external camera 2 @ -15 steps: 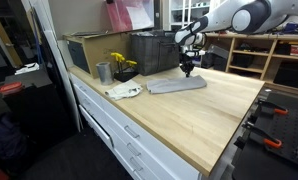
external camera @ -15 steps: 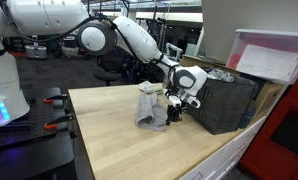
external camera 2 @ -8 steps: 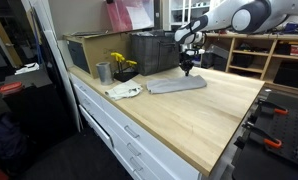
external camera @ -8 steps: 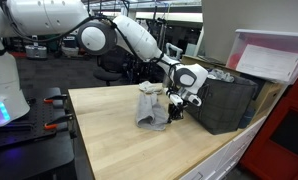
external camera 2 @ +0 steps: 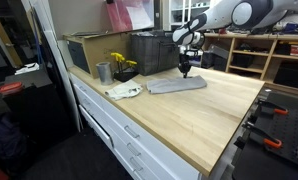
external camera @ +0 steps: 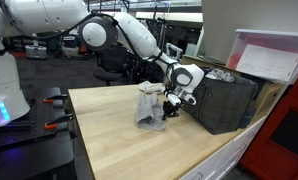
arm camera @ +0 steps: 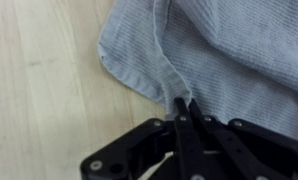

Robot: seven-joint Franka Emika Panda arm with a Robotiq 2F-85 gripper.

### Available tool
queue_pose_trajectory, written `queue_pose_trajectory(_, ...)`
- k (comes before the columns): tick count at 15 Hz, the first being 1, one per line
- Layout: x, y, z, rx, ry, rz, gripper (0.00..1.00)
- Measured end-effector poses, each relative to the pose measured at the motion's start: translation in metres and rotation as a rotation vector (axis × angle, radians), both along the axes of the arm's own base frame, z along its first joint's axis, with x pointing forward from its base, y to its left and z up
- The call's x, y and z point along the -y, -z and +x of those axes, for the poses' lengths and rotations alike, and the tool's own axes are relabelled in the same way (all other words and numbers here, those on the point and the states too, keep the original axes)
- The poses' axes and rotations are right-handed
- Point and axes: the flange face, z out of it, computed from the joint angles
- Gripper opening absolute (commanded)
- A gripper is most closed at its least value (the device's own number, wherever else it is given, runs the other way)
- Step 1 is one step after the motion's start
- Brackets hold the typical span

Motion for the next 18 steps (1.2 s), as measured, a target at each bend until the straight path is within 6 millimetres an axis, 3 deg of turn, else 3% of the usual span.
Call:
queue_pose_trajectory(6, -0.012, -0.005, -0.025, -0.055, 0.013, 0.038, 0.01)
queue_pose_trajectory(18, -0.027, -0.042, -0.08, 0.056, 0.155, -0.06, 0.01)
